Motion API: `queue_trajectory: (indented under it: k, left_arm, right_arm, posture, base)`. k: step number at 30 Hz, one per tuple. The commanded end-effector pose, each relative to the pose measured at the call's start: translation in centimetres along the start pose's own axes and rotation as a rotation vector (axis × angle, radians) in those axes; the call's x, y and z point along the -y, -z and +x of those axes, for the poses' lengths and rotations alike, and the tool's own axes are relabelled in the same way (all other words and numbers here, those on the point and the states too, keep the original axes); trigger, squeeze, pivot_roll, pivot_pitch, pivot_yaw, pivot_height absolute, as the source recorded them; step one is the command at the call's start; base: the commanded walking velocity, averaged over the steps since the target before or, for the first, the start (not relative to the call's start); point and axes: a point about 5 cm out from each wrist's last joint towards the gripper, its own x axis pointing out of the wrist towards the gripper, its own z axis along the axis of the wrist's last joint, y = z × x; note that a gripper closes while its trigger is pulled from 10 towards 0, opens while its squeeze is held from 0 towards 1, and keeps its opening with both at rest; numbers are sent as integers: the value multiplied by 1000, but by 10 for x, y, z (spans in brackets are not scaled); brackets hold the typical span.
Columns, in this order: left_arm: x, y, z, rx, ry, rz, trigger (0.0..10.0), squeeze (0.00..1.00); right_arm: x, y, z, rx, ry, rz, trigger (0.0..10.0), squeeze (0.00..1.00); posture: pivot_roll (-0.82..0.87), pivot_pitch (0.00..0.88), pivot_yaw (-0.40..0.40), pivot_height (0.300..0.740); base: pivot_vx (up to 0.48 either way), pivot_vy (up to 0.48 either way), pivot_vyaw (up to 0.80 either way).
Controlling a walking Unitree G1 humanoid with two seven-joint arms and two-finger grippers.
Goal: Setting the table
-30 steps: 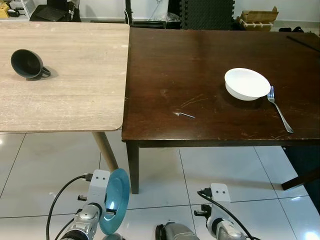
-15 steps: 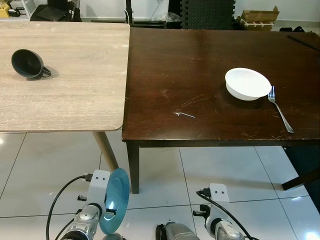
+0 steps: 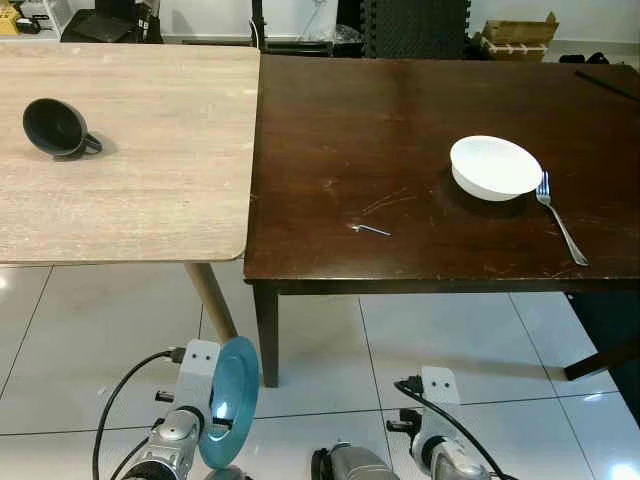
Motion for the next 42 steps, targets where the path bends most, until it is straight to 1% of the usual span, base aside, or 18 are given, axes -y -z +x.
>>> queue_trajectory:
  k: [1,11,14,20,27,42]
  left_arm:
    - [1,9,-2,-32,0,-3,10000,0]
    - [0,10,-2,-33,4,-4,10000,0]
    - [0,10,-2,-34,3,-3,10000,0]
    - [0,10,-2,-33,4,-4,10000,0]
    - [2,8,-1,-29,5,-5,10000,0]
    - [0,9,-2,-32,-8,-12,10000,0]
  right_arm:
    - [2,6,-2,-12,6,28,10000,0]
    - [0,4,-1,-7,3,30,10000,0]
    - [0,4,-1,-12,10,14,10000,0]
    - [2,4,-1,-13,14,11,10000,0]
    - [3,4,-1,-15,18,1,10000,0]
    - [0,2,0,-18,6,-8,10000,0]
  posture:
    - [61,66,10,740]
    - [58,62,16,740]
    - [57,60,16,740]
    - [53,50,20,740]
    - [57,50,13,740]
    - [68,54,4,740]
  base:
    - [0,0,0]
    - [0,0,0]
    - [0,0,0]
    - [0,0,0]
    - [0,0,0]
    - [0,0,0]
